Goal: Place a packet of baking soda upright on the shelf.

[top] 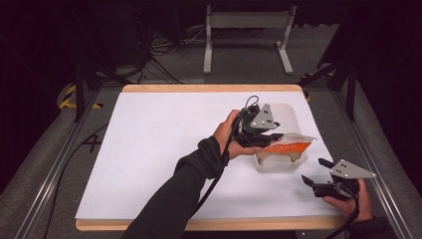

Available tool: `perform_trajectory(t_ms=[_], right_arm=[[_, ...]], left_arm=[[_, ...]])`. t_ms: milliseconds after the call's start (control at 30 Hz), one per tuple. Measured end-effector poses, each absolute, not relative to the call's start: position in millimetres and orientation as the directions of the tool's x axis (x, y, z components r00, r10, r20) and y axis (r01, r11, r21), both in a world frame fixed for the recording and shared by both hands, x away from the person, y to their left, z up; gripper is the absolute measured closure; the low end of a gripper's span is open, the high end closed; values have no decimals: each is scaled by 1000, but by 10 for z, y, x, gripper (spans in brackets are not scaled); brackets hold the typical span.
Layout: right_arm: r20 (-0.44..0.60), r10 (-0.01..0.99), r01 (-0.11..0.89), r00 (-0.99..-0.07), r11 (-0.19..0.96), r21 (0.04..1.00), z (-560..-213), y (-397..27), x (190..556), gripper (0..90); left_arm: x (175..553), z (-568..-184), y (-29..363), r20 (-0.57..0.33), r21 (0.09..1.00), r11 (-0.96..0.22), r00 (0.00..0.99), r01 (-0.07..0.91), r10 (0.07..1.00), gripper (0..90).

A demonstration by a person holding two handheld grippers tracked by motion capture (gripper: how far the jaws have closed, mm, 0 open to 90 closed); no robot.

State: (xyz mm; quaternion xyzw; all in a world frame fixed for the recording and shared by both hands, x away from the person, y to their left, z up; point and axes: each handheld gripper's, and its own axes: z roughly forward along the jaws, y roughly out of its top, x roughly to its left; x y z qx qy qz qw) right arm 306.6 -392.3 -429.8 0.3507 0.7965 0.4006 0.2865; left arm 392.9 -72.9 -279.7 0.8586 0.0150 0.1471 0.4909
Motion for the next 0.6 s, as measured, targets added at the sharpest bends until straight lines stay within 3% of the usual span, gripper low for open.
perform_trajectory(t_ms=[67,367,600], right_arm=[[-173,788,332,-591,434,838,-4301,-3919,3069,156],[-177,786,331,-593,438,836,-4300,-3912,3066,156],[-179,784,328,-595,440,836,-4298,-3905,3061,156]], left_arm=[[3915,-2768,-679,247,847,-518,951,-119,186,638],[3840,-2730,-448,316,824,-555,907,-117,278,382],[3748,-2783,-196,343,815,-568,885,-113,316,296]])
